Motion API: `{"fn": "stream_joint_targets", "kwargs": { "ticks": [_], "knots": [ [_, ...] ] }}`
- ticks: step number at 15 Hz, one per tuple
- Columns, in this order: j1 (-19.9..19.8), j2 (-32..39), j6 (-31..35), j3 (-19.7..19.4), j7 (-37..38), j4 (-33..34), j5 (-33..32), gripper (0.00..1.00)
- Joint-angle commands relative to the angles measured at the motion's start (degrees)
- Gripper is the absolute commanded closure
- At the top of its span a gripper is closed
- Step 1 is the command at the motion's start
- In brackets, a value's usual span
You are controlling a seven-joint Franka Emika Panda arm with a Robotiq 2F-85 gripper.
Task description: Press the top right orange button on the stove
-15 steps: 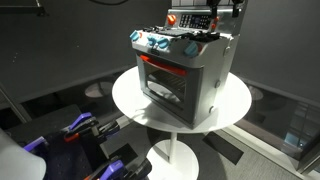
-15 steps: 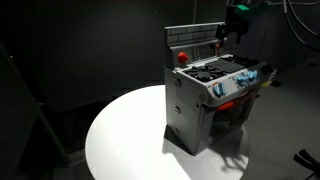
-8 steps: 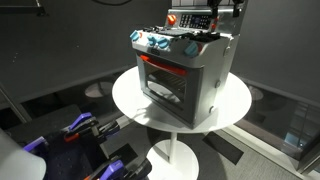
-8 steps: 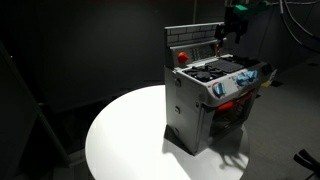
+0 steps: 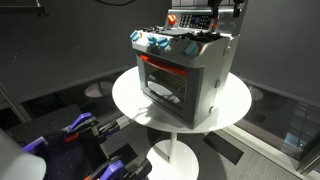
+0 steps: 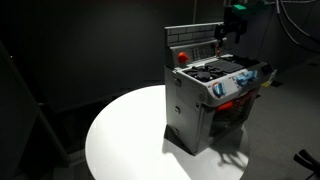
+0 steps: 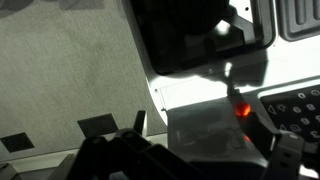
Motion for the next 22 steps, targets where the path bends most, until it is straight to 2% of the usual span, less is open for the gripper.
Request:
{"fn": "stream_joint_targets", "kwargs": {
  "ticks": [1,12,22],
  "knots": [
    [0.3,-0.8,-3.0,-0.6,-0.8,0.9,1.4,0.00],
    [-0.4,-10.7,-11.8,-0.3,-2.3,-8.5,3.1,0.00],
    [-0.8,-23.4,-14.5,-1.0,-1.5,-22.8,1.7,0.00]
  ]
}}
